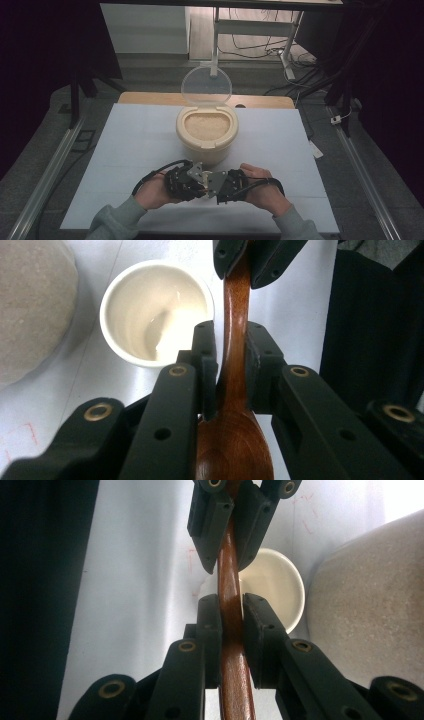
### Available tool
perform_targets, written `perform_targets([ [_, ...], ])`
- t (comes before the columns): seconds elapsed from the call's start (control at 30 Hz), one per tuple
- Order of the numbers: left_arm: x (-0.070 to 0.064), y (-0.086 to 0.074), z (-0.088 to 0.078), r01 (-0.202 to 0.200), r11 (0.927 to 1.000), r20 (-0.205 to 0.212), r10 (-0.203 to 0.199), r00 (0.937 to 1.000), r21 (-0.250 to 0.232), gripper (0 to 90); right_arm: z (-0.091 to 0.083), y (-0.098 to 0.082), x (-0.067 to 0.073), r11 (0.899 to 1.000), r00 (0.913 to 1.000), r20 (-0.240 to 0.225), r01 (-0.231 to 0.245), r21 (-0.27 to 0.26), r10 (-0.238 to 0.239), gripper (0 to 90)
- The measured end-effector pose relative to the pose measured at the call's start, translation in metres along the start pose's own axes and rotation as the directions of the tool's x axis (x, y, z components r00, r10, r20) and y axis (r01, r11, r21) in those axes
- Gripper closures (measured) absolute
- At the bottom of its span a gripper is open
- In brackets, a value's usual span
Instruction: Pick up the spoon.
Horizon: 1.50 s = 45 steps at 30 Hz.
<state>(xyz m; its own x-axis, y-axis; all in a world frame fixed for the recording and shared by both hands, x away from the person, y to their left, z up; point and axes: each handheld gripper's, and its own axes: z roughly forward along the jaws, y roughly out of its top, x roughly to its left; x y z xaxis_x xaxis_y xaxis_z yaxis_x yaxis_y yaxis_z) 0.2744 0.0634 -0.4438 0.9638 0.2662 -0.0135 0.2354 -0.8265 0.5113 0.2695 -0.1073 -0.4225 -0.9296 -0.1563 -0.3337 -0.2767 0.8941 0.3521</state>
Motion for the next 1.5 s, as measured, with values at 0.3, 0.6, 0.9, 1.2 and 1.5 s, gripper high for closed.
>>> perform_targets([
  [0.3, 0.003, -0.003, -0.004, 0.023, 0.999, -0.047, -0.025, 0.9986, -0.039, 78.4, -0.005, -0.012, -0.012, 0.976, 0.9857, 0.007, -0.166, -0.14, 0.168, 64.2],
  [0.6, 0.006, -0.008, -0.01, 0.049, 0.9942, -0.09, -0.057, 0.9943, -0.096, 78.6, -0.024, -0.038, -0.022, 0.854, 0.9006, 0.02, -0.404, -0.326, 0.434, 54.4],
  [0.9, 0.006, -0.011, -0.014, 0.058, 0.9869, -0.126, -0.077, 0.9891, -0.15, 78.6, -0.033, -0.061, -0.018, 0.727, 0.7896, 0.046, -0.539, -0.425, 0.612, 45.3],
  [1.2, 0.005, -0.013, -0.014, 0.062, 0.9814, -0.141, -0.088, 0.9861, -0.182, 78.7, -0.033, -0.077, -0.01, 0.625, 0.7051, 0.023, -0.613, -0.483, 0.709, 42.3],
  [1.5, 0.004, -0.014, -0.018, 0.062, 0.9687, -0.173, -0.106, 0.9792, -0.24, 78.7, -0.031, -0.085, -0.007, 0.554, 0.6519, -0.017, -0.658, -0.509, 0.758, 41.4],
])
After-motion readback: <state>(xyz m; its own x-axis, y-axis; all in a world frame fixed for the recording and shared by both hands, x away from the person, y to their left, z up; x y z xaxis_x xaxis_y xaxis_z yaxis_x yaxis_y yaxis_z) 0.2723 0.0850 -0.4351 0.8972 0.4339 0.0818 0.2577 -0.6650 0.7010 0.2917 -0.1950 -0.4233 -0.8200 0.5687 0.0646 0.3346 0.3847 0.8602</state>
